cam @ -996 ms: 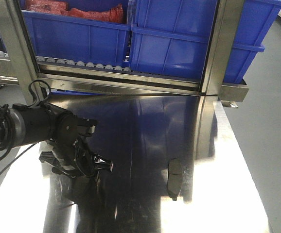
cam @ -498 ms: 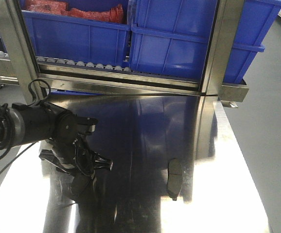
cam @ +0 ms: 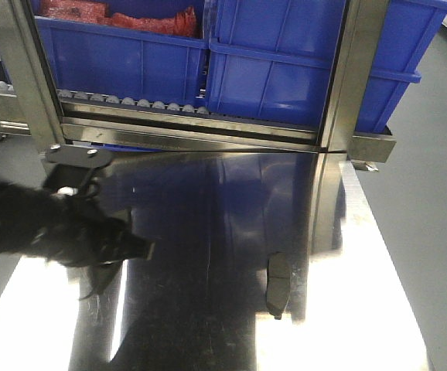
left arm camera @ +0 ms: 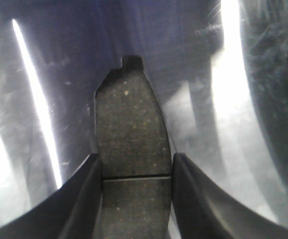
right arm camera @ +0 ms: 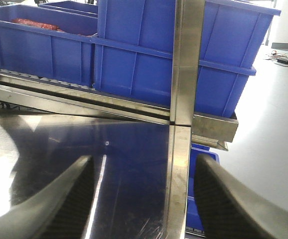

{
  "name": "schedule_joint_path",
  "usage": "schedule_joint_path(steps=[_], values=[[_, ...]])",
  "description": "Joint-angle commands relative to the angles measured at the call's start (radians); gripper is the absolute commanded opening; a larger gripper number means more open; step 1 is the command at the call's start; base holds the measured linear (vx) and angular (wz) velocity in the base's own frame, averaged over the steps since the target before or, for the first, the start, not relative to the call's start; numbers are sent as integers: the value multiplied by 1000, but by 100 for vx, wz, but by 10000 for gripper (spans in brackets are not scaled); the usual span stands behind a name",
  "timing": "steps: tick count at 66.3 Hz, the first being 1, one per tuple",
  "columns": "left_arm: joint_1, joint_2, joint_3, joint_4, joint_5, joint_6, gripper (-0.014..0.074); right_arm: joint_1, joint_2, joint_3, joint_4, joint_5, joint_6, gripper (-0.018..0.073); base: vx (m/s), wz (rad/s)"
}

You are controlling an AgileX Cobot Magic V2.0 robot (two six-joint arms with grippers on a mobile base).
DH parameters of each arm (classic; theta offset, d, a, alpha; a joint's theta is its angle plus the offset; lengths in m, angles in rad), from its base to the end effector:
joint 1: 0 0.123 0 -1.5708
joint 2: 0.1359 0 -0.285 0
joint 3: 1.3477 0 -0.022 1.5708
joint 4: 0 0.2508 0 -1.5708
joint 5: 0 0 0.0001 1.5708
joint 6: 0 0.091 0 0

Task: Move and align brake pads A on conveyor
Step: 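Close the left gripper on the brake pad and lift it, then lower the open right gripper over the other brake pad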

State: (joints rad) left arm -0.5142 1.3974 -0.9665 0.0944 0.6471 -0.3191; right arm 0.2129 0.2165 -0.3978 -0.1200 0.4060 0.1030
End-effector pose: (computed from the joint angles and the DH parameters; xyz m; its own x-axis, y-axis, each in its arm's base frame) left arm 0.2487 -0.1345 0.2681 -0.8177 0.1852 -0.5450 0.2746 0.9576 -0.0866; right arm 0.0581 0.0082 0.2968 -0.1302 -0.0356 -0.9908 -0.1662 0.9860 -0.0136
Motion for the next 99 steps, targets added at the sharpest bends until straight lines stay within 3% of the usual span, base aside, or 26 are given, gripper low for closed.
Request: schedule_joint_path(steps=[1,26,49,63,99], values=[[-3,-154,59,20,-85,-14,-6,-4,11,-26,-11,-75,0,433,0,0],[-3,-711,331,44,-113,-5,-6,-4,11,-26,-11,-75,0,433,0,0],[-3,-1096,513,43,-100,6,-6,-4,11,-26,-11,-75,0,433,0,0],[-3,-1189,537,42,-69,6,-6,-4,11,-26,-11,-75,0,433,0,0],[-3,-1195,537,42,-55,6,-6,-4,11,-26,-11,-75,0,433,0,0]])
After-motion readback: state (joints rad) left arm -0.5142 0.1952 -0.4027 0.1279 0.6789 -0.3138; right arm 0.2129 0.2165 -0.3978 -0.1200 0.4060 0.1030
